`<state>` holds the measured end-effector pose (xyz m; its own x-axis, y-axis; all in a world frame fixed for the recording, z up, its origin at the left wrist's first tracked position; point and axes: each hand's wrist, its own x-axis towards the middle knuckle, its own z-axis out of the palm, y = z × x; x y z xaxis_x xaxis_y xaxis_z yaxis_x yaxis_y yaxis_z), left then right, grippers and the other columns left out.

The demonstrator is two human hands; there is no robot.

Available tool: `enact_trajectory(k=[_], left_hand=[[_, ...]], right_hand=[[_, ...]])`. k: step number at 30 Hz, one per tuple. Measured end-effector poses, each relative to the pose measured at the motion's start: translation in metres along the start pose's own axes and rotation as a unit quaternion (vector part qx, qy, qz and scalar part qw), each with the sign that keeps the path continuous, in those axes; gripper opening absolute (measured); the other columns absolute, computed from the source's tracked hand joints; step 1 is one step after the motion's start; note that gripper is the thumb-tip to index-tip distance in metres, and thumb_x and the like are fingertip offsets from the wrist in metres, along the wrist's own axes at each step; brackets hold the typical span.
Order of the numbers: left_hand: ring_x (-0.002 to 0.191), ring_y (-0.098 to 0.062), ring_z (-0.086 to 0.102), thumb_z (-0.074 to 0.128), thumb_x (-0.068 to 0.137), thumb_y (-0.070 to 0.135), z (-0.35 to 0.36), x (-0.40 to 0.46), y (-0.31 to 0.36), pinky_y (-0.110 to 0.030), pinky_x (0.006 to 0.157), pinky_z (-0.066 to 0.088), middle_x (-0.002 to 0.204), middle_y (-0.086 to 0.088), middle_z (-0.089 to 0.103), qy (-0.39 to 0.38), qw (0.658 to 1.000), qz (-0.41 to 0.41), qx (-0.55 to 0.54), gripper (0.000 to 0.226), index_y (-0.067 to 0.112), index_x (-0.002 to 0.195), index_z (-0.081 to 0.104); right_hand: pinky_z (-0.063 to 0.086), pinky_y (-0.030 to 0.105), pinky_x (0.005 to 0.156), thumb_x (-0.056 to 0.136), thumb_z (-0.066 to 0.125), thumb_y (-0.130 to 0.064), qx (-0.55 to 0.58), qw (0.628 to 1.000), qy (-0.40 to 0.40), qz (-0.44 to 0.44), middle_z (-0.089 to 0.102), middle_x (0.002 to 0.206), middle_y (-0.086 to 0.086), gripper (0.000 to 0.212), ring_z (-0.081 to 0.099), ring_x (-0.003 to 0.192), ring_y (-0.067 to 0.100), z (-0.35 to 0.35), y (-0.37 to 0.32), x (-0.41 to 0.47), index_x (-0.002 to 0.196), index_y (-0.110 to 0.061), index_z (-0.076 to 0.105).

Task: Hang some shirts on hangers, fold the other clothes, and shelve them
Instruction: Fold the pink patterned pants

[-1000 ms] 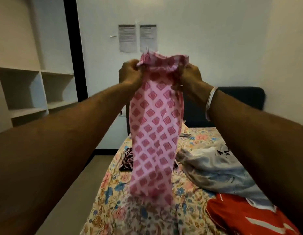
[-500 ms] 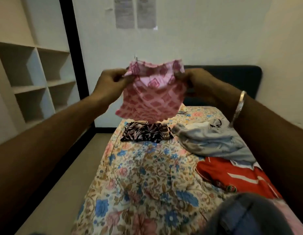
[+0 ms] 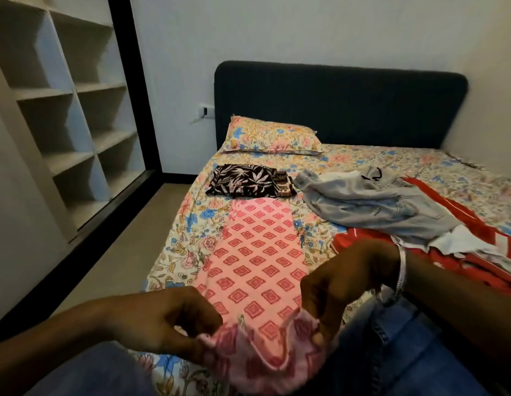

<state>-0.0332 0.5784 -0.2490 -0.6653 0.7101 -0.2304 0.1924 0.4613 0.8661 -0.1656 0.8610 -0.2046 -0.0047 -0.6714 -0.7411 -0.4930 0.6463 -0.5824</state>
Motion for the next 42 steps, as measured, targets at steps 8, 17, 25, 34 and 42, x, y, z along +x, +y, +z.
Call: enact_trajectory(k=[8,17,25,34,42], left_hand=[[0.100,-0.034,0.073,0.054,0.102,0.024,-0.009,0.046,-0.043,-0.056,0.088,0.058,0.110,-0.014,0.075,0.255,0.956,-0.018,-0.146,0.028,0.003,0.115,0.068],[0.059,-0.017,0.071,0.061,0.087,0.056,-0.104,0.133,-0.077,-0.037,0.057,0.059,0.072,-0.007,0.072,0.539,0.838,-0.073,-0.044,0.042,0.016,0.091,0.074],[0.083,-0.017,0.074,0.066,0.089,0.057,-0.219,0.204,-0.133,-0.024,0.056,0.055,0.114,-0.004,0.067,0.459,0.869,-0.182,-0.039,0.072,0.017,0.145,0.047],[0.052,-0.012,0.067,0.076,0.088,0.021,-0.209,0.208,-0.212,-0.022,0.042,0.049,0.084,-0.010,0.070,0.414,0.849,-0.214,-0.250,0.035,0.007,0.114,0.058],[0.061,-0.018,0.072,0.066,0.096,0.025,-0.191,0.181,-0.166,-0.027,0.045,0.054,0.096,-0.014,0.076,0.363,0.850,-0.214,-0.315,0.040,0.008,0.129,0.052]], right_hand=[[0.054,0.048,0.096,0.101,0.056,-0.019,0.255,0.949,0.184,-0.021,0.072,0.110,0.017,0.024,0.068,0.100,0.028,-0.034,0.050,0.029,0.112,0.001,0.067],[0.061,0.036,0.068,0.100,0.058,-0.027,0.367,0.800,0.475,0.007,0.076,0.091,0.013,0.030,0.074,0.082,0.025,-0.121,0.098,0.072,0.112,0.000,0.066],[0.060,0.048,0.083,0.097,0.065,-0.034,0.392,0.688,0.610,0.019,0.073,0.102,0.023,0.029,0.069,0.082,0.031,-0.225,0.133,0.113,0.093,-0.005,0.069],[0.031,0.018,0.034,0.083,0.081,-0.023,0.544,0.593,0.594,0.002,0.055,0.049,-0.003,0.025,0.041,0.033,0.009,-0.190,0.207,0.169,0.084,-0.007,0.063],[0.047,0.023,0.049,0.080,0.083,-0.018,0.503,0.625,0.597,0.007,0.066,0.096,0.008,0.056,0.061,0.067,0.012,-0.167,0.176,0.145,0.129,-0.002,0.059]])
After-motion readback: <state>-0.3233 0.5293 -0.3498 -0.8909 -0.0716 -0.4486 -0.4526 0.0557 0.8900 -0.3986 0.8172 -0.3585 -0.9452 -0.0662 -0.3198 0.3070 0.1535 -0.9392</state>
